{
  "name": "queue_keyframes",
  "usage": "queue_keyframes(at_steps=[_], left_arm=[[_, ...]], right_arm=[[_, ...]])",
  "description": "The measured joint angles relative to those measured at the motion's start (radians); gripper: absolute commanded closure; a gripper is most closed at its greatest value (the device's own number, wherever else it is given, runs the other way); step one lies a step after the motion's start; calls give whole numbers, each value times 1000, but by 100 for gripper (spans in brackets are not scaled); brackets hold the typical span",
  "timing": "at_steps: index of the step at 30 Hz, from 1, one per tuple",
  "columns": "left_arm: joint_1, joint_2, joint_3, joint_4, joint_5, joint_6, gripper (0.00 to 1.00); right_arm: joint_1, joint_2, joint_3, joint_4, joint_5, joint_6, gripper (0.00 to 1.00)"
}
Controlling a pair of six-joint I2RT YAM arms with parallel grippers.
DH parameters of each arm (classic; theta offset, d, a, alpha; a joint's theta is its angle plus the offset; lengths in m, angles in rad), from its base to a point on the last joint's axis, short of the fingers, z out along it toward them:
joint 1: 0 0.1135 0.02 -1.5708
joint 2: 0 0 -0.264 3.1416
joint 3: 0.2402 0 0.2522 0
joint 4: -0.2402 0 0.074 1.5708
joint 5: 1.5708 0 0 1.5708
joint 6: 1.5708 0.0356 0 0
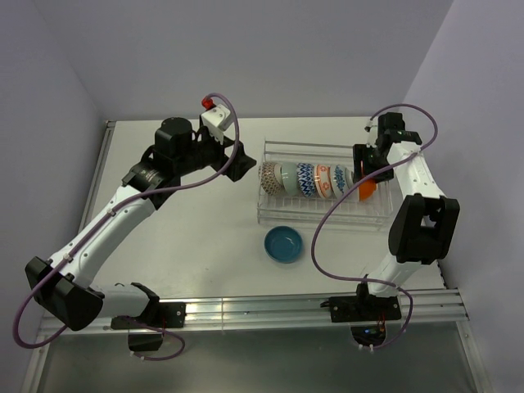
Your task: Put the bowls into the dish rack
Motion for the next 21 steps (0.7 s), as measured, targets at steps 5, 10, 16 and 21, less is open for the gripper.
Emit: queue_keyframes(at_steps=[5,10,16,21], left_arm=[[0,-2,0,0,3,0,1],[1,-4,0,0,6,0,1],[2,-4,0,0,14,0,0],[2,-8,0,0,21,-1,1]], right_arm=[[0,0,0,0,0,8,38],[0,2,7,-8,0,10,29],[0,4,22,-31,-5,17,20],[1,4,41,-43,-15,17,19]])
